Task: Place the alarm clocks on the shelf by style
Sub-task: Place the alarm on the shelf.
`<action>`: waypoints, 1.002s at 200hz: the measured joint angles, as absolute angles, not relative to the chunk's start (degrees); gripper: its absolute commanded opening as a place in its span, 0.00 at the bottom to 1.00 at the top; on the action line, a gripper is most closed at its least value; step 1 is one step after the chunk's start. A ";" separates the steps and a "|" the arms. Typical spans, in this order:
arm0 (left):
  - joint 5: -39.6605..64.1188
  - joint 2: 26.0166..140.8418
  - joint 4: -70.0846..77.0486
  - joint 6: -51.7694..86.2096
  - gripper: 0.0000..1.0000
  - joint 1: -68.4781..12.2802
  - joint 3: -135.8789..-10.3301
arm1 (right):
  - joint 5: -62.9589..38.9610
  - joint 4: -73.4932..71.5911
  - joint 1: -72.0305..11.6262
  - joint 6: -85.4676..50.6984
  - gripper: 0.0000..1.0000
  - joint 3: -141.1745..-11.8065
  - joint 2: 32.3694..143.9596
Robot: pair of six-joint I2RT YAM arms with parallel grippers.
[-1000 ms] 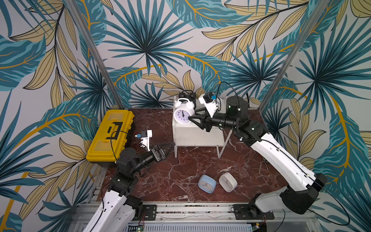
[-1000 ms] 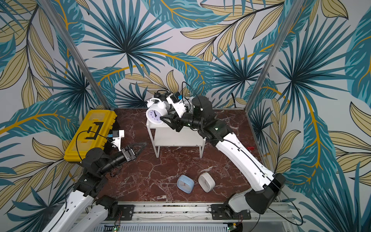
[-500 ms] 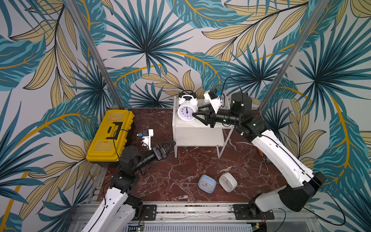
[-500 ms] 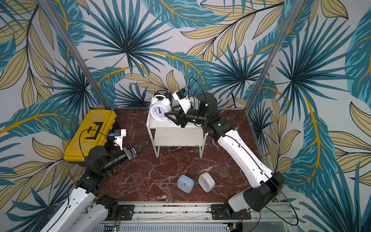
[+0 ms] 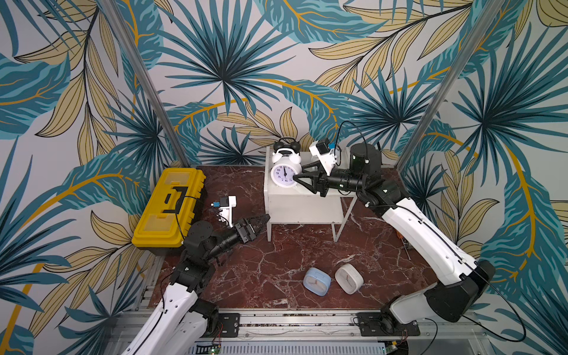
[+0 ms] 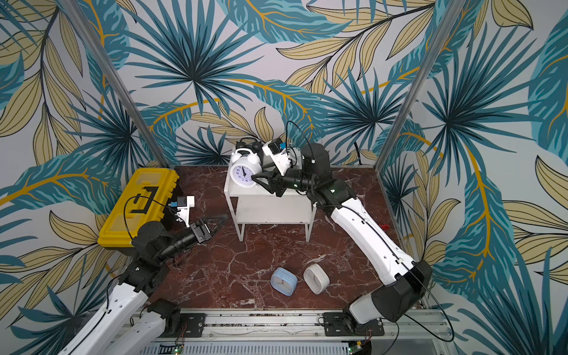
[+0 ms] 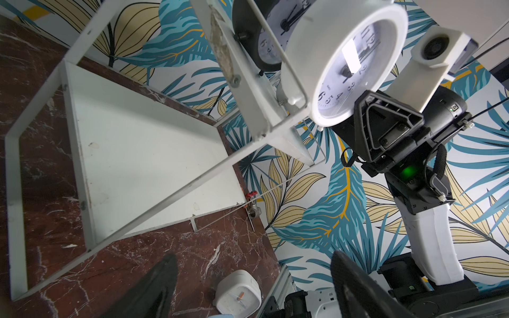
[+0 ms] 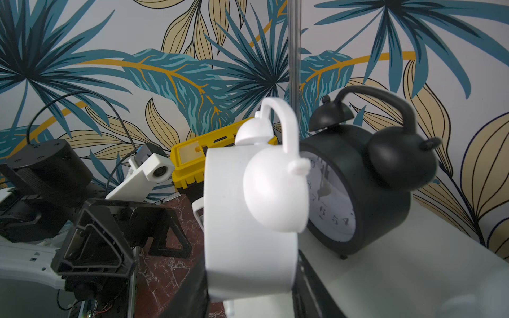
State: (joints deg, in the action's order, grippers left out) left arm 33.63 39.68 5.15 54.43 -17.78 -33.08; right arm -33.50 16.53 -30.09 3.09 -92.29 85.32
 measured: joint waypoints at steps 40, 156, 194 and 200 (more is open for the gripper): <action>33.65 40.16 5.58 54.46 0.88 -17.78 -32.95 | -33.50 15.94 -30.09 3.07 0.23 -91.61 86.50; 34.37 40.51 6.61 54.48 0.86 -17.78 -32.12 | -32.60 15.27 -30.09 3.11 0.48 -91.11 86.48; 34.57 40.49 6.66 54.48 0.86 -17.78 -31.57 | -32.34 15.31 -30.09 3.09 0.48 -91.11 86.48; 34.59 40.49 6.63 54.48 0.86 -17.78 -31.40 | -32.32 15.31 -30.09 3.09 0.48 -91.11 86.48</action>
